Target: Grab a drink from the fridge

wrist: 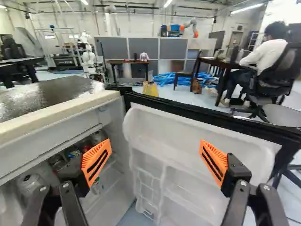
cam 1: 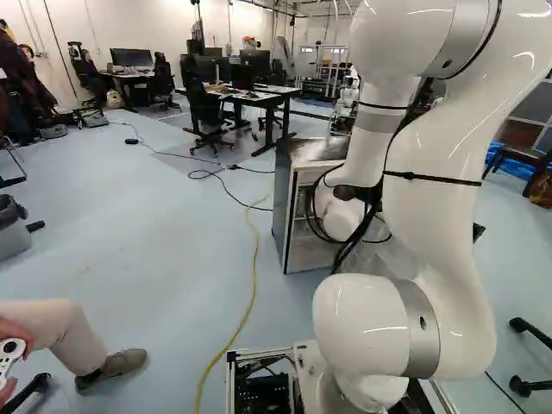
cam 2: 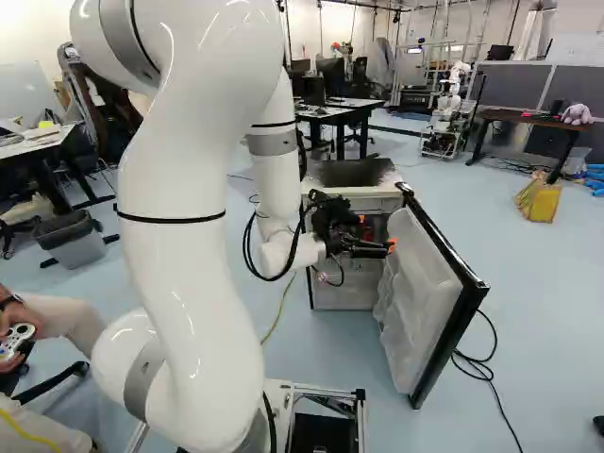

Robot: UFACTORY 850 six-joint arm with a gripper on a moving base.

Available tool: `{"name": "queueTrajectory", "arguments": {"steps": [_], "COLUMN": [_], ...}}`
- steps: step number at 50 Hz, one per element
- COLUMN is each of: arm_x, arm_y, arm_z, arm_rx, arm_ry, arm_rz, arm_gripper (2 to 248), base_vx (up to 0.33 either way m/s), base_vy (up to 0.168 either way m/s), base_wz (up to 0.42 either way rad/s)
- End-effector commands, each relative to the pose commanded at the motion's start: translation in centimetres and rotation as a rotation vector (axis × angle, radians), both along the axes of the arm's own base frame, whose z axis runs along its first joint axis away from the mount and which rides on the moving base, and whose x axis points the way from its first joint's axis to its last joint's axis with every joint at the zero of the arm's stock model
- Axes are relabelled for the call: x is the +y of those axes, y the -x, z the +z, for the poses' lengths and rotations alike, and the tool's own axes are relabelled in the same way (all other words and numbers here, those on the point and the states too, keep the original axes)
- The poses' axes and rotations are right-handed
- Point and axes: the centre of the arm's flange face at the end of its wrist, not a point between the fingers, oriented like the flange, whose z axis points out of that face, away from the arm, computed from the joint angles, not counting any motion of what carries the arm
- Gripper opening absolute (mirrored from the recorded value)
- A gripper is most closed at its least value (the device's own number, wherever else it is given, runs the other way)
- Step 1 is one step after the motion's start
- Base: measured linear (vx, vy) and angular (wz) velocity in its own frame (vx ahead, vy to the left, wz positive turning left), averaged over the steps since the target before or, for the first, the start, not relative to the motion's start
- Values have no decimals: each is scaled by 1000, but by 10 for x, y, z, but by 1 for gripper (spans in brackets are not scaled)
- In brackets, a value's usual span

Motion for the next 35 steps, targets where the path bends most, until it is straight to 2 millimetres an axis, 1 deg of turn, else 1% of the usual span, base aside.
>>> {"name": "queueTrajectory", "arguments": {"steps": [35], "arm_x": [25], "arm_y": [-20], "arm_z": [-1], "arm_rx": [7], "arm_ry": [-7], "arm_rz": [368], "arm_gripper": [247], "base_vx": [0], "base_vy": [0], "base_wz": [0]}}
